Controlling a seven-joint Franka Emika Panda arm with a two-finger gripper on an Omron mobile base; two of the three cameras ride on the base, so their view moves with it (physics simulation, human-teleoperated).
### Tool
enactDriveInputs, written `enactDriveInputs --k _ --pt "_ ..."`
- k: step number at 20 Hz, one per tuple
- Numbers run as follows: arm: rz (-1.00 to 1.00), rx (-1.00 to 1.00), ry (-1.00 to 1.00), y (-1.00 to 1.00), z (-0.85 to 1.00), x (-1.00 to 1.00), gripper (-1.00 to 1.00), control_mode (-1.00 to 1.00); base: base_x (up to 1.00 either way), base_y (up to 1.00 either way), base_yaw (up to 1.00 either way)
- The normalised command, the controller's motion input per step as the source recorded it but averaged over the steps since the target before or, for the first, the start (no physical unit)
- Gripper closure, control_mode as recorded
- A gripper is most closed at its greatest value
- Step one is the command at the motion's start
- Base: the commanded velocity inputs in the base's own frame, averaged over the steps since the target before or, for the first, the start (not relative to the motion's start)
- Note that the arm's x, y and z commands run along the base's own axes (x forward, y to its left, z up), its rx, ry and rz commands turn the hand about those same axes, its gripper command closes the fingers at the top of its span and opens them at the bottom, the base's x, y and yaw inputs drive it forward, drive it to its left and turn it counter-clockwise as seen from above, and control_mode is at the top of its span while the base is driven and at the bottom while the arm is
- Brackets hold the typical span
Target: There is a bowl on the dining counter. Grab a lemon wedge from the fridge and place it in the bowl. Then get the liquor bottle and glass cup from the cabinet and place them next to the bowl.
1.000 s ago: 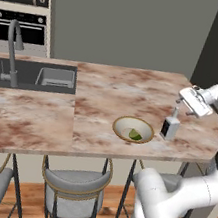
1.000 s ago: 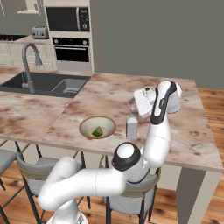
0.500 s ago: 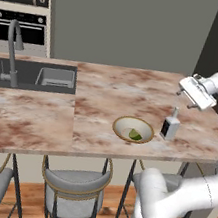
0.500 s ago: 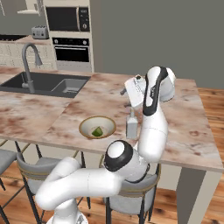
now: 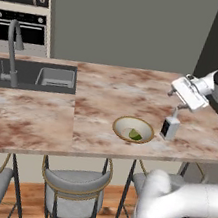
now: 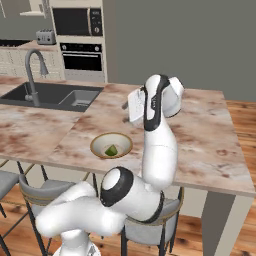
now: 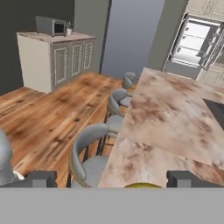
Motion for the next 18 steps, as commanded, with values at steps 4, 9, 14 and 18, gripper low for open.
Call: enactDriveInputs --k 4,9,14,18 --pt "-0.31 -0.04 0.00 0.57 0.24 -0.64 -1.00 -1.00 0.00 0.00 0.00" --pt "-0.33 -0.05 0.02 0.37 0.37 -0.54 -1.00 -1.00 0.00 0.00 0.00" --pt "-0.33 -0.08 0.09 0.29 0.28 -0.45 -1.00 -1.00 0.00 0.00 0.00" --pt "-0.36 -0.10 0.13 0.26 0.14 -0.39 -1.00 -1.00 0.00 0.00 0.00"
